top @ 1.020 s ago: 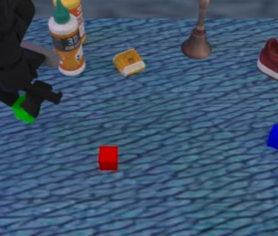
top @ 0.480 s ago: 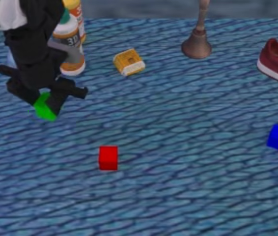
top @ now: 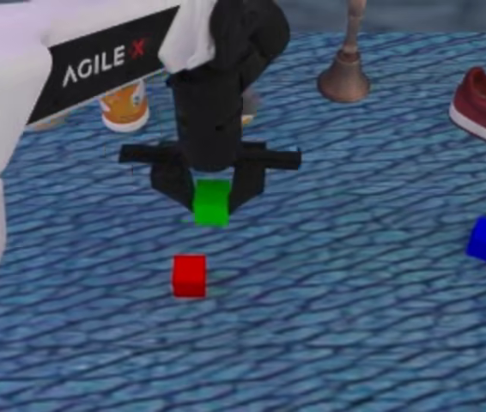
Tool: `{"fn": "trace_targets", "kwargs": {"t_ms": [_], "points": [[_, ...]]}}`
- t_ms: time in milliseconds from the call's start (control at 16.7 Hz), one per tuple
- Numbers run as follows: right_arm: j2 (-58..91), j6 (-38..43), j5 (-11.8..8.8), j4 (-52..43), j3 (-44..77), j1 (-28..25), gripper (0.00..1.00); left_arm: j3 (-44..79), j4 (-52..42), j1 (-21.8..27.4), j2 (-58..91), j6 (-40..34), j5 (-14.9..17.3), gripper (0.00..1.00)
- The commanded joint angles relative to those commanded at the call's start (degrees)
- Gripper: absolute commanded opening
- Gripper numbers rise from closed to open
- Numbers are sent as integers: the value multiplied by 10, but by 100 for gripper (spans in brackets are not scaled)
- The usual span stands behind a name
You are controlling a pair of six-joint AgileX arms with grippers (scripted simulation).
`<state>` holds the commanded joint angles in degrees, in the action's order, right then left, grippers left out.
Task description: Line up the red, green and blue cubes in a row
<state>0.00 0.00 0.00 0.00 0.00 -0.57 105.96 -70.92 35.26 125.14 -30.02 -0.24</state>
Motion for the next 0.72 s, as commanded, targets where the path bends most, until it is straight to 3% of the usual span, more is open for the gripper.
{"fn": "trace_targets", "kwargs": {"t_ms": [300,720], "points": [[0,0,0,0,0,0,100,45,-21,85,16,-128,-2,0],[0,0,0,0,0,0,100,39,-12,89,16,-135,-2,0]]}}
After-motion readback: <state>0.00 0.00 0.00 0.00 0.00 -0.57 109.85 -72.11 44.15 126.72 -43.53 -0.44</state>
